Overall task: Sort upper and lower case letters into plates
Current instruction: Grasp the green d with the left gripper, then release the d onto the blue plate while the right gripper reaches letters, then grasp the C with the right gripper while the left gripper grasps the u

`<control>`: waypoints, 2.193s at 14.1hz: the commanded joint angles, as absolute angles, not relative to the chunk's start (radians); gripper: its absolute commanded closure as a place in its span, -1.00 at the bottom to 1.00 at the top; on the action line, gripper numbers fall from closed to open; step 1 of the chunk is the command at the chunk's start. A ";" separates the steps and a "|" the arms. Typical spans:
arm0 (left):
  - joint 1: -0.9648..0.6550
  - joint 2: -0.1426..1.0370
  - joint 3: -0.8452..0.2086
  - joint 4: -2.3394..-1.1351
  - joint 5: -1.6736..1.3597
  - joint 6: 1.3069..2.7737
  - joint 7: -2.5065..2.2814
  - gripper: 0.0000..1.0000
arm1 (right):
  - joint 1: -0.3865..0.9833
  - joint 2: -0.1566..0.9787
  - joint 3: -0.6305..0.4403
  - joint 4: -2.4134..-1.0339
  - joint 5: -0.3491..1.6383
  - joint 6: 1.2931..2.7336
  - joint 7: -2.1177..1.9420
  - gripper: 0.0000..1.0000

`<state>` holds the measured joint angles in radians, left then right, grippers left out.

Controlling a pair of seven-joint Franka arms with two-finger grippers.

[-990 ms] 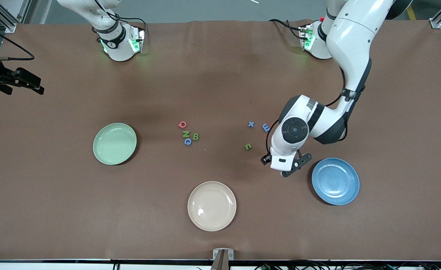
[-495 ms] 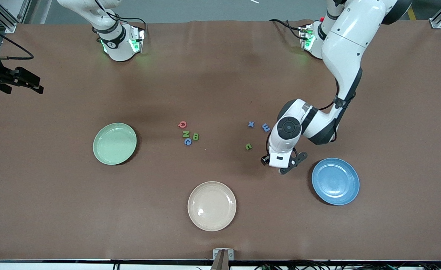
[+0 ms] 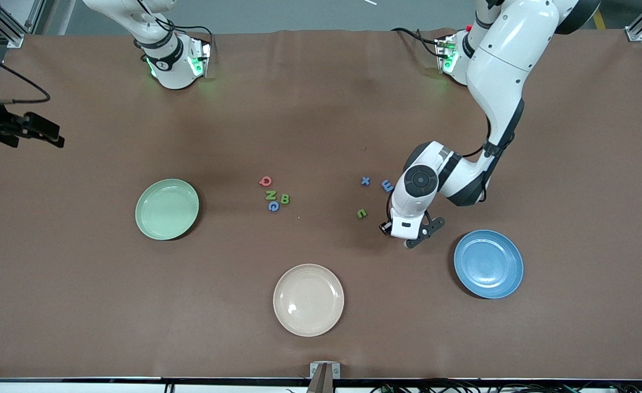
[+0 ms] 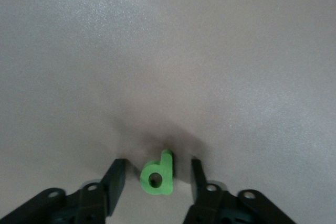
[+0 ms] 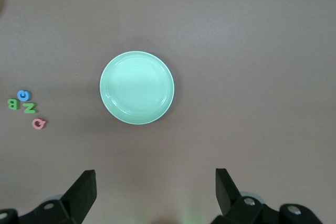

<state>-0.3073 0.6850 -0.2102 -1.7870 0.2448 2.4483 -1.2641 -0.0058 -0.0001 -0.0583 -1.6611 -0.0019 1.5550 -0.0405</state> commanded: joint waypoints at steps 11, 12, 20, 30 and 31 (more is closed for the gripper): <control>-0.204 0.466 -0.206 -1.813 0.273 2.318 -1.128 1.00 | 0.194 0.207 -0.051 -1.803 0.087 1.898 0.467 -1.00; -0.151 0.474 -0.210 -1.774 0.276 2.321 -1.030 1.00 | 0.236 0.212 -0.051 -1.848 0.087 1.977 0.530 -1.00; 0.054 0.598 -0.207 -1.743 0.282 2.411 -0.555 0.99 | 0.452 0.434 -0.051 -1.875 0.091 2.294 0.816 -1.00; 0.057 0.626 -0.216 -1.730 0.278 2.427 -0.569 -1.00 | 0.558 0.621 -0.051 -1.822 0.091 2.485 0.949 -0.91; 0.054 0.611 -0.228 -1.736 0.269 2.419 -0.572 -1.00 | 0.566 0.630 -0.051 -1.821 0.091 2.502 0.957 -0.88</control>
<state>0.0606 0.6560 -0.2143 -1.7084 0.2575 2.4323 -0.5500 0.5387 0.5923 -0.0397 -1.8441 0.0747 2.4694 0.9278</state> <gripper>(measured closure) 0.004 0.035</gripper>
